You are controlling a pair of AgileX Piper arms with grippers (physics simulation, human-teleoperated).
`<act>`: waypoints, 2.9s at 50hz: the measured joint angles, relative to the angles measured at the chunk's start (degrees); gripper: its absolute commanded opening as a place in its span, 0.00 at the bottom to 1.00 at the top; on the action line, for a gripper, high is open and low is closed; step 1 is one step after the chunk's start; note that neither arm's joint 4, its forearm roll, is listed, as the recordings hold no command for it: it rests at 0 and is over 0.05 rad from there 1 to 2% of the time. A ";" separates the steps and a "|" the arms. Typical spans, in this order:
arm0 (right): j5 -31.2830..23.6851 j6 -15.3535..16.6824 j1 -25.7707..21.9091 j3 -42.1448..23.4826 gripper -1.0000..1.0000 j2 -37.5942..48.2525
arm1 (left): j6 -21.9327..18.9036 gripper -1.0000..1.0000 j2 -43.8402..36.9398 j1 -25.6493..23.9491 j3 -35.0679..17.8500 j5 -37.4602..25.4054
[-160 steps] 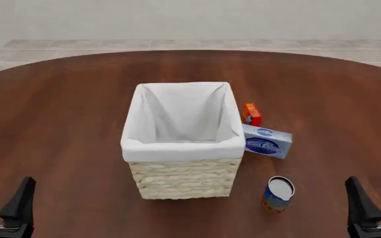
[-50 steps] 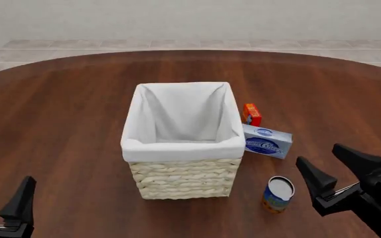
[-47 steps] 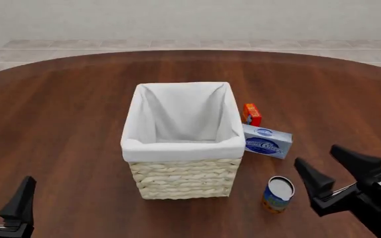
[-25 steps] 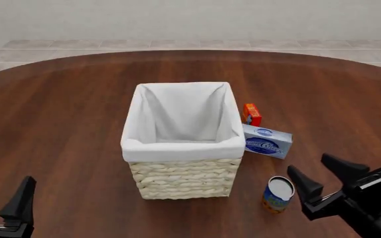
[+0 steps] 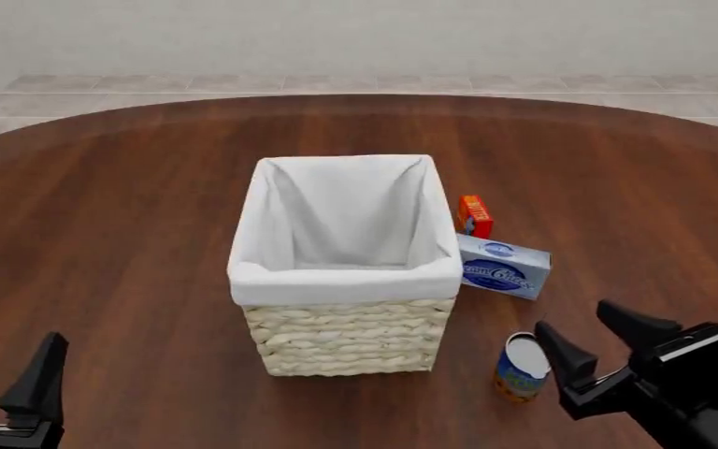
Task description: Pick up the alphabet soup and put it in the basket.
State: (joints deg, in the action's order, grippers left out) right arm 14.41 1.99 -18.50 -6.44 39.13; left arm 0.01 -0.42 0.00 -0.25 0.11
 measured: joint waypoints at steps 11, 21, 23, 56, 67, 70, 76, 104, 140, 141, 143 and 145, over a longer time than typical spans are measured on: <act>3.40 -0.24 0.23 1.26 1.00 3.00 | 0.00 1.00 0.00 0.00 0.00 0.00; 6.55 -0.56 0.16 2.25 1.00 5.98 | 0.00 1.00 0.00 0.00 0.00 0.00; 7.16 -0.63 0.12 2.44 1.00 6.55 | 0.00 1.00 0.00 0.00 0.00 0.00; 15.10 -1.39 0.69 4.39 1.00 14.51 | 0.00 1.00 0.00 0.00 0.00 0.00; 16.45 -1.47 0.80 4.41 1.00 16.16 | 0.00 1.00 0.00 0.01 0.00 0.00; 16.86 -1.48 0.86 4.43 1.00 16.65 | 0.00 1.00 0.00 0.01 0.00 0.00; 18.23 -1.54 0.88 4.66 1.00 18.08 | 0.00 1.00 0.00 0.01 0.00 0.00; 25.92 -2.17 0.50 5.84 1.00 26.09 | 0.00 1.00 0.00 0.00 0.00 0.00; 32.84 -2.66 0.28 6.19 1.00 33.87 | 0.00 1.00 0.00 0.01 0.00 0.00; 32.97 -2.67 0.28 6.19 1.00 34.02 | 0.00 1.00 0.00 0.01 0.00 0.00; 33.18 -2.66 0.27 6.20 1.00 34.29 | 0.00 1.00 0.00 0.01 0.00 0.00; 33.39 -2.66 0.26 6.21 1.00 34.52 | 0.00 1.00 0.00 0.00 0.00 0.00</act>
State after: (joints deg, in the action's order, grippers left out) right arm 47.80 -0.67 -18.23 -0.23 73.65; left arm 0.01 -0.42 0.01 -0.25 0.11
